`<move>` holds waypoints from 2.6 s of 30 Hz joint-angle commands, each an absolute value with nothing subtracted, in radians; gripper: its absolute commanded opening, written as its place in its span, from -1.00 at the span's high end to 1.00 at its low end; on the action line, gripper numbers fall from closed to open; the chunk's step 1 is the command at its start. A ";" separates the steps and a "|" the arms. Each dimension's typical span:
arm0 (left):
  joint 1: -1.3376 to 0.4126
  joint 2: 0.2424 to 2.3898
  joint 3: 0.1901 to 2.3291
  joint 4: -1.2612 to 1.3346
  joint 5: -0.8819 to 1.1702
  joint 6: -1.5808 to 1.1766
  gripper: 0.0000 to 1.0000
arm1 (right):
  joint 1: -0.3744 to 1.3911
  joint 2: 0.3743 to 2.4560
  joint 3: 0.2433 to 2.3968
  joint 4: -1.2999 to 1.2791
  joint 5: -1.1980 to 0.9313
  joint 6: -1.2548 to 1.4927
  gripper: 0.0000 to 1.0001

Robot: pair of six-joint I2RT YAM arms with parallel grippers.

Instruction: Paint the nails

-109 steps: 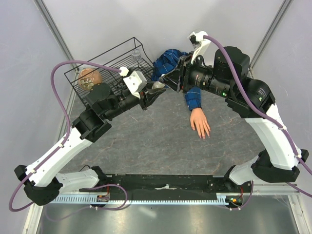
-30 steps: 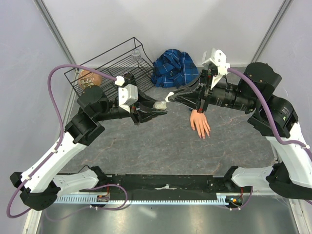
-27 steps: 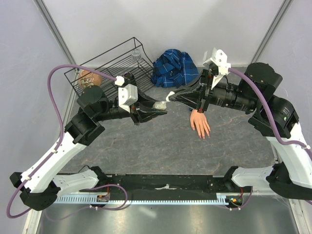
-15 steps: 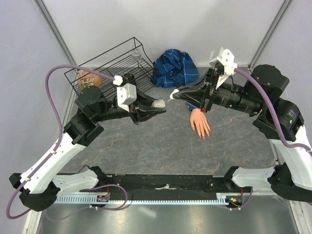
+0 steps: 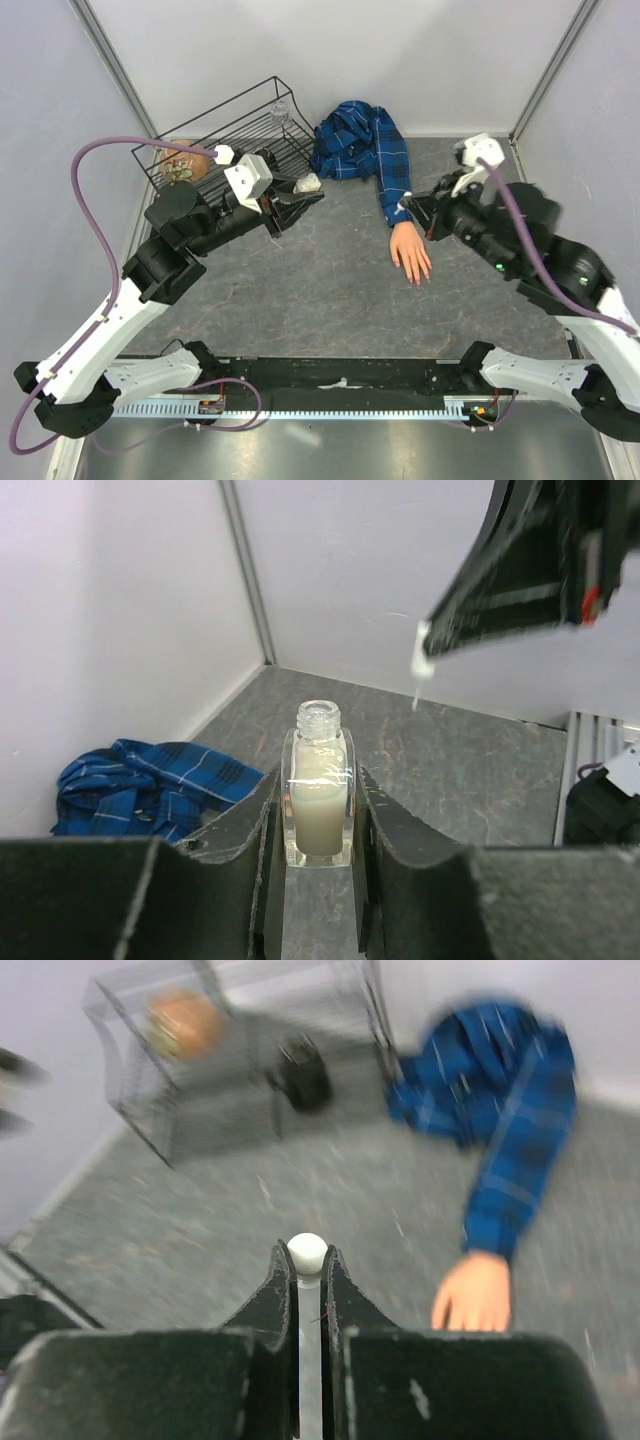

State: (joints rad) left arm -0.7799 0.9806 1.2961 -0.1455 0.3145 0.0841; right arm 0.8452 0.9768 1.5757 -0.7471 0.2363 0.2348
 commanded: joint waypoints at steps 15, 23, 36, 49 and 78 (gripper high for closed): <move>-0.778 1.022 1.276 -0.038 0.275 -0.002 0.96 | 0.842 0.928 0.936 -0.871 0.477 0.656 1.00; -0.778 1.048 1.264 -0.003 0.261 -0.048 0.96 | 0.684 0.891 0.743 -0.697 0.427 0.680 1.00; -0.778 1.114 1.296 -0.005 0.279 -0.044 0.96 | 0.618 0.969 0.640 -0.496 0.425 0.592 1.00; -0.778 1.143 1.322 -0.003 0.265 -0.037 0.96 | 0.549 1.019 0.588 -0.354 0.351 0.532 1.00; -0.761 1.173 1.339 -0.008 0.275 -0.015 0.96 | 0.502 1.121 0.574 -0.252 0.325 0.486 1.00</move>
State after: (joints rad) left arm -0.7681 1.1736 1.2972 -0.0505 0.2649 -0.0116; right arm 0.5083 1.1164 0.5758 -0.2920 0.3294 0.4950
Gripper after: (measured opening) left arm 0.327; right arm 0.037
